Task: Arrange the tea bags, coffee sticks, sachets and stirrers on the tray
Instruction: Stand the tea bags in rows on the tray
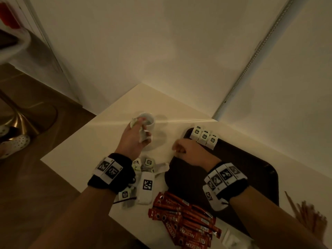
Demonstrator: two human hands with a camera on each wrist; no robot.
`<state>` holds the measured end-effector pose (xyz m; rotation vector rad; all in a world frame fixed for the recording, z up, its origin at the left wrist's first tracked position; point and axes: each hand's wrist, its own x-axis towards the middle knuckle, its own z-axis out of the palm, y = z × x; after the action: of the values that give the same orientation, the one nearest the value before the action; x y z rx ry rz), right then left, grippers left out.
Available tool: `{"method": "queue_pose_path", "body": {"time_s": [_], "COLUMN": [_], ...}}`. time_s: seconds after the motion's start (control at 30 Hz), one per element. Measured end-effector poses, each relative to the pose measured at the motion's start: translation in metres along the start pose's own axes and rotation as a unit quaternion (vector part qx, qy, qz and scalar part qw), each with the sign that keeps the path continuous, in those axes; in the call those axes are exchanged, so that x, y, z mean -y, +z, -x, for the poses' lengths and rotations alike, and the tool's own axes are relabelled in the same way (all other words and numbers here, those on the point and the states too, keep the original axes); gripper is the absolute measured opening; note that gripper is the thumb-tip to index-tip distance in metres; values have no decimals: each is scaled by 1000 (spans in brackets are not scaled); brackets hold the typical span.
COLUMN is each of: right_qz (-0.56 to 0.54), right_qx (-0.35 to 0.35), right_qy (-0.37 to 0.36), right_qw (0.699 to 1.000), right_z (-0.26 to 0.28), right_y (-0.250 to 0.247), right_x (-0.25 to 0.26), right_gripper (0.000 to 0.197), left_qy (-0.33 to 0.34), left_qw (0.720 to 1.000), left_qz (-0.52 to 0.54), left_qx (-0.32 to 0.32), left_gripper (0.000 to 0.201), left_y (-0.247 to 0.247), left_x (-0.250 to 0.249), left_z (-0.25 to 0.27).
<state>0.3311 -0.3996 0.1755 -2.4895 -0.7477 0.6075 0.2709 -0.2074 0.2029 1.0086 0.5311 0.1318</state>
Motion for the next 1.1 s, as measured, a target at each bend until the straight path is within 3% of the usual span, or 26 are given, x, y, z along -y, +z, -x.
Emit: {"method": "queue_pose_path", "body": {"time_s": [0.13, 0.23, 0.37, 0.5, 0.63, 0.73, 0.83, 0.97, 1.1], "right_qz": [117, 218, 326, 351, 157, 42, -43, -5, 137], "right_qx": [86, 93, 51, 32, 14, -49, -88, -106, -88], "right_qy": [-16, -49, -57, -73, -100, -152, -164, -161, -120], "right_qw": [989, 970, 942, 933, 982, 986, 982, 981, 979], "right_z": [-1, -5, -16, -21, -20, -12, -2, 3, 7], "right_y": [39, 67, 84, 87, 45, -10, -60, -102, -116], "right_x": [-18, -11, 2, 4, 22, 49, 79, 104, 112], "right_gripper": [39, 52, 38, 21, 23, 18, 16, 9, 18], "left_qy": [-10, -18, -24, 0, 53, 73, 87, 71, 26], "left_qw": [1000, 1000, 998, 998, 977, 954, 963, 978, 983], "left_qz": [2, 15, 39, -40, -198, -272, -236, -152, -73], "left_qx": [-14, 10, 40, 50, 64, 99, 98, 123, 166], "left_gripper": [11, 11, 10, 5, 6, 12, 4, 2, 3], "left_y": [-10, -11, -14, -17, -28, -28, -14, 10, 25], "left_x": [-7, -4, -4, -4, 1, 4, 4, 4, 6], "left_z": [-4, -3, 1, 6, 5, 6, 11, 18, 24]}}
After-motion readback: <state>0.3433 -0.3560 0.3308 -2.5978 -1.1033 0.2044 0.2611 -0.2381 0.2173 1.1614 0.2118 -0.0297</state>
